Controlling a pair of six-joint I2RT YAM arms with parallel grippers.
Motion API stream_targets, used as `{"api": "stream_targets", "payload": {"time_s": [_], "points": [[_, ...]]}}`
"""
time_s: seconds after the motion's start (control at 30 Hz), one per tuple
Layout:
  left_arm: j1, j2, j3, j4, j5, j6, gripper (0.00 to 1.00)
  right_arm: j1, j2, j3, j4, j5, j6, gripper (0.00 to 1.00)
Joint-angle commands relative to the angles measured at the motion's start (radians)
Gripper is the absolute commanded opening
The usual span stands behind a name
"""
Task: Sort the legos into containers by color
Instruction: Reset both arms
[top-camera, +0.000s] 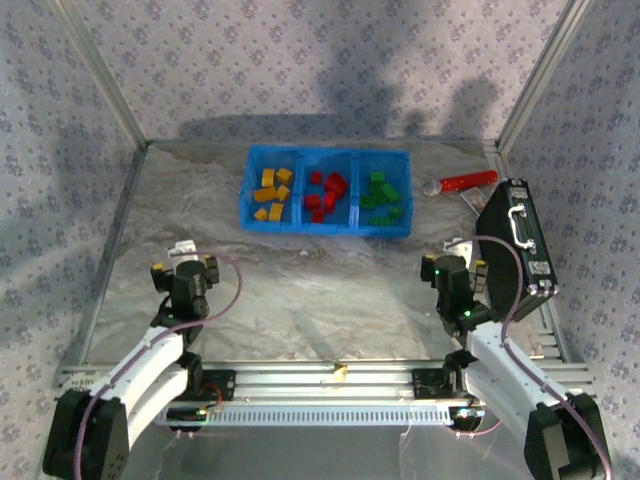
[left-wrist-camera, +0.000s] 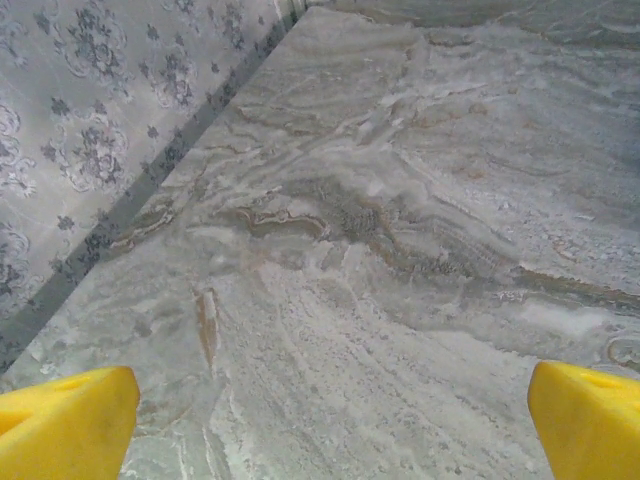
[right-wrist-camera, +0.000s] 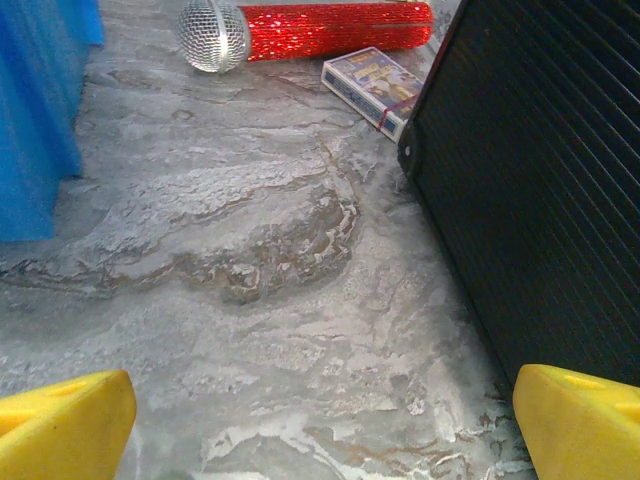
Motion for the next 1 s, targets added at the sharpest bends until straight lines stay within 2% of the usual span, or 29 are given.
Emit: {"api": "stream_targets", "payload": {"time_s": [0.0, 0.13, 0.33, 0.5, 0.73, 0.77, 0.83, 0.9, 0.93, 0.97], "points": [[0.044, 0.06, 0.016, 0.171, 0.077, 0.035, 1.0, -0.024, 0.032, -0.015, 0.102, 0.034, 0.006, 0.99], [0.07, 0.177, 0.044, 0.264, 0.128, 0.077, 1.0, -0.043, 0.017, -0.083, 0.277, 0.038, -0.012, 0.99], [0.081, 0.284, 0.024, 0.47, 0.185, 0.108, 1.0, -0.101, 0.009, -0.138, 0.409, 0.012, -0.011, 0.99], [0.126, 0.35, 0.021, 0.572, 0.211, 0.103, 1.0, -0.192, 0.061, -0.175, 0.545, -0.051, 0.03, 0.99], [0.146, 0.455, 0.016, 0.734, 0.216, 0.089, 1.0, -0.229, 0.343, -0.113, 0.774, -0.097, 0.033, 0.99], [0.153, 0.48, 0.016, 0.761, 0.228, 0.087, 1.0, -0.23, 0.397, -0.092, 0.821, -0.102, 0.006, 0.99], [0.17, 0.545, 0.011, 0.84, 0.245, 0.083, 1.0, -0.217, 0.462, -0.041, 0.808, -0.098, -0.035, 0.99], [0.183, 0.623, 0.008, 0.925, 0.249, 0.072, 1.0, -0.226, 0.561, -0.052, 0.934, -0.088, -0.034, 0.99], [0.185, 0.66, 0.005, 0.978, 0.256, 0.078, 1.0, -0.228, 0.617, -0.052, 1.019, -0.105, -0.107, 0.99], [0.186, 0.664, 0.006, 0.978, 0.271, 0.087, 1.0, -0.214, 0.626, -0.033, 1.008, -0.112, -0.127, 0.99]]}}
